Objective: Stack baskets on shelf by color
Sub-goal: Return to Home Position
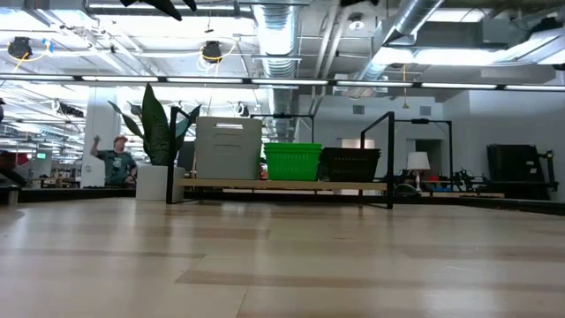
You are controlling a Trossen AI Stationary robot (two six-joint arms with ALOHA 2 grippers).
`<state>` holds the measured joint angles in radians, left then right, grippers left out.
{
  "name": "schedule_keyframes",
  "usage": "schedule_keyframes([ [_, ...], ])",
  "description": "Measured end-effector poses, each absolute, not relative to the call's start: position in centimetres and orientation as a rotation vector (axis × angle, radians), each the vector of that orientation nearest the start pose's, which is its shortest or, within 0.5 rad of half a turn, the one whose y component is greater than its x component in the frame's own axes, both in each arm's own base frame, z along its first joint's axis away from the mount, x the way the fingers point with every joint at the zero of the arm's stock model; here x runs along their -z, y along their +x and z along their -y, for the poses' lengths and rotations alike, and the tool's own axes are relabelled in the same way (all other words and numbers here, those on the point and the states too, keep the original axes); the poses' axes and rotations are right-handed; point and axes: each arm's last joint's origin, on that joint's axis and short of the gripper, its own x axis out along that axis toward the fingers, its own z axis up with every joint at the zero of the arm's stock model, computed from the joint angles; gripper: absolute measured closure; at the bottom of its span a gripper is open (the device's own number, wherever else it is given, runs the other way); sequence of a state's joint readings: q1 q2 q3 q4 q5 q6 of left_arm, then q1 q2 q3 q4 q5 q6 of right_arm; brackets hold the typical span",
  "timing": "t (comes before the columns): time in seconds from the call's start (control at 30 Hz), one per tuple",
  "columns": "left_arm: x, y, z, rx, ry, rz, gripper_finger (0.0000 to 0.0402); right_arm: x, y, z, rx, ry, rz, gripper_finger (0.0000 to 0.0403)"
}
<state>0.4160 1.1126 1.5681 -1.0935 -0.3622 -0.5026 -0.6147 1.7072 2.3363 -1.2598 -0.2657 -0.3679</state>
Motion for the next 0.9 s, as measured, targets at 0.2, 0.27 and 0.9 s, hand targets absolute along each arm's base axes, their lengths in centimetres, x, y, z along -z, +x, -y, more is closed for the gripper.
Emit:
schedule_keyframes([
  [0.2, -46.0, 14.7, -7.4, -0.766, -0.299, -0.388, 0.0207, -52.9, 19.7, 13.4, 0.141, -0.048, -0.516, 0.029],
  [0.27, -47.7, 12.6, -6.5, -0.738, -0.243, -0.252, 0.0207, -53.5, 18.0, 12.7, 0.084, -0.013, -0.478, 0.029],
  [0.9, -38.4, 0.2, -0.9, -0.642, -0.244, 0.209, 0.0207, -43.0, 10.5, 7.9, 0.131, 0.074, 0.072, 0.029],
])
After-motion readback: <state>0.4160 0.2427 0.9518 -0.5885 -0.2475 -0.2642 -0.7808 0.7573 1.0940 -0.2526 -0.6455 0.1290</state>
